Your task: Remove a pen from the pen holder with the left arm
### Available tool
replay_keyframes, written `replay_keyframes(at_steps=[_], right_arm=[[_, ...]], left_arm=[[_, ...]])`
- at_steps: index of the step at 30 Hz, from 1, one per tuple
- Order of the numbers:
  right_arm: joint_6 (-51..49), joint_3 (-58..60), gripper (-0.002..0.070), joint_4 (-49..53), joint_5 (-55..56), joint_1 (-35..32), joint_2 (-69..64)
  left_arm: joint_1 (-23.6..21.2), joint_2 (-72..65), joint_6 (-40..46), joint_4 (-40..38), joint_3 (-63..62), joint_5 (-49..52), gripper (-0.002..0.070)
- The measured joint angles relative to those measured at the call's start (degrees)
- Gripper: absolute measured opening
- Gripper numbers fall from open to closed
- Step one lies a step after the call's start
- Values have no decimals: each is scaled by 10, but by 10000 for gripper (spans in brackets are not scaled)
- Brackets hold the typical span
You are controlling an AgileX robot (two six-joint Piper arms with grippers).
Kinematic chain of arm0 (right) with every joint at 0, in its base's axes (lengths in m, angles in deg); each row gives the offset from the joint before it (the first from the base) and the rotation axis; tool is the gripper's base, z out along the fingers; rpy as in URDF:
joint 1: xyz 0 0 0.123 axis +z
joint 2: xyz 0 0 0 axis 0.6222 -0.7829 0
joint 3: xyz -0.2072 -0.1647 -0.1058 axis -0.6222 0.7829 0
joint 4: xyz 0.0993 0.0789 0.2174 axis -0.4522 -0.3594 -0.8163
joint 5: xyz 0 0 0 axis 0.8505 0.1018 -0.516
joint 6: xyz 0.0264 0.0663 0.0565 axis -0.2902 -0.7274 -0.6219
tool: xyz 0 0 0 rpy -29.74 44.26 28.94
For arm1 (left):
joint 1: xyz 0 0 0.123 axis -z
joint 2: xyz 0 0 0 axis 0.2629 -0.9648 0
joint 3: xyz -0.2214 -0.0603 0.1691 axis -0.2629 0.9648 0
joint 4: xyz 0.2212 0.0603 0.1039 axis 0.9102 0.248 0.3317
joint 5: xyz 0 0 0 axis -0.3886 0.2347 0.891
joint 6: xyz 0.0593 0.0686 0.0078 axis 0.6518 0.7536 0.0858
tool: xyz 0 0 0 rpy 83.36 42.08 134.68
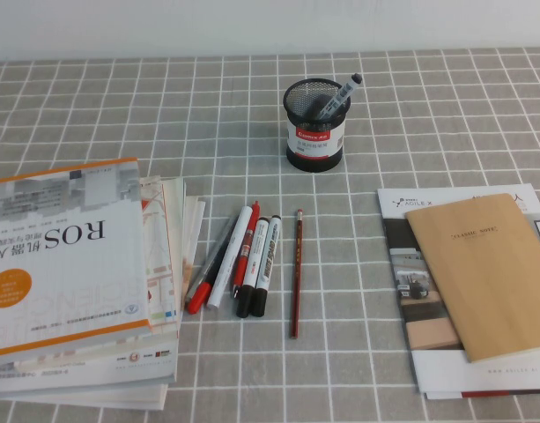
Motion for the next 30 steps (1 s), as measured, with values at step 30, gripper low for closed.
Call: replay_keyframes(at_steps=[30], right_arm=[[0,0,-13,0,0,0,0]], left_arm=[[0,0,0,148,0,0,-3]])
